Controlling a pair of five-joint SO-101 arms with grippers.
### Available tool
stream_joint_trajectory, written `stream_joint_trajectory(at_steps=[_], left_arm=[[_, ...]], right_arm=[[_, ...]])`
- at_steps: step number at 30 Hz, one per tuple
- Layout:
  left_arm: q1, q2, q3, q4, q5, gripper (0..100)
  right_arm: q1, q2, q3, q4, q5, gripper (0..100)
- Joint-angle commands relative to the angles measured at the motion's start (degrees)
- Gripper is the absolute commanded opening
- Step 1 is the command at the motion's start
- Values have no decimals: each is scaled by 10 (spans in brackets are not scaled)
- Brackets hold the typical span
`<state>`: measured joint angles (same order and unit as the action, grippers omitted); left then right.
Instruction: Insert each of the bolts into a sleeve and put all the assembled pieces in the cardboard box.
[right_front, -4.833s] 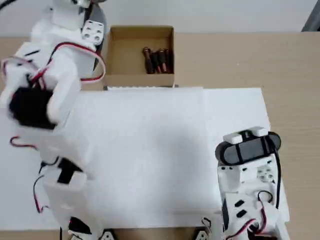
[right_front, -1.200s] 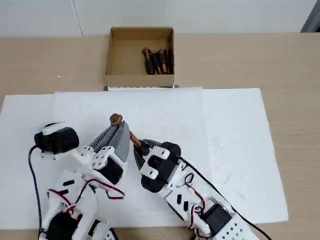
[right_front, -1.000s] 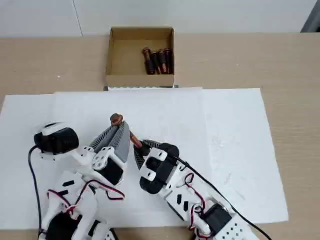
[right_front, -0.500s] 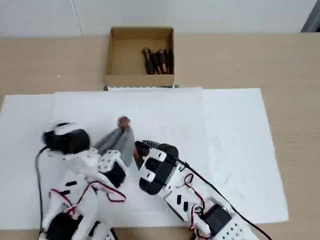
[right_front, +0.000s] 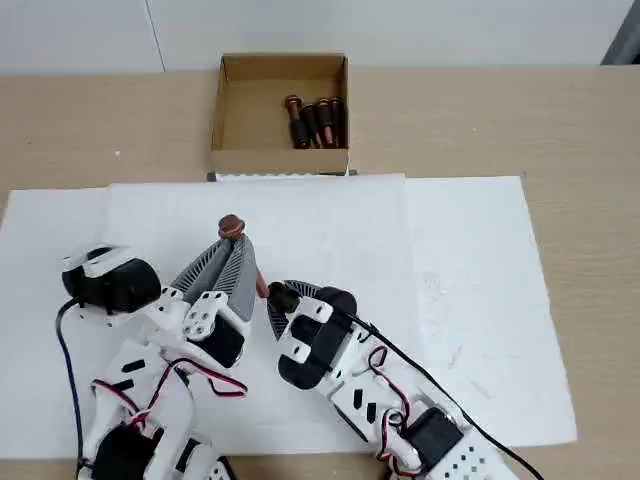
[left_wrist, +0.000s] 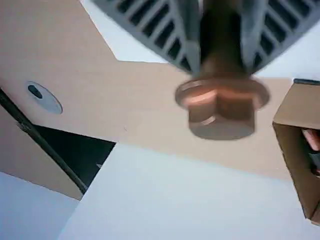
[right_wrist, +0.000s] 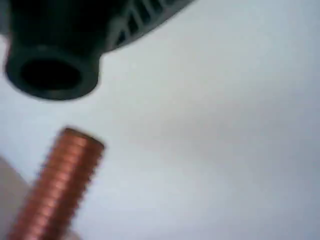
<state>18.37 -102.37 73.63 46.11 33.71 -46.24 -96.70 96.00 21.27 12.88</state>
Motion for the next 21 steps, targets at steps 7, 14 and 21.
stream_joint_trajectory(at_steps=[7, 14, 21], left_arm=[[-1, -4, 9, -25, 33, 6], [-1, -5, 44, -76, 33, 6], [0, -5, 55, -76, 33, 6]], right_arm=[[-6, -6, 5, -2, 4, 2], [-6, -7, 5, -2, 5, 2], [-6, -7, 5, -2, 5, 2]])
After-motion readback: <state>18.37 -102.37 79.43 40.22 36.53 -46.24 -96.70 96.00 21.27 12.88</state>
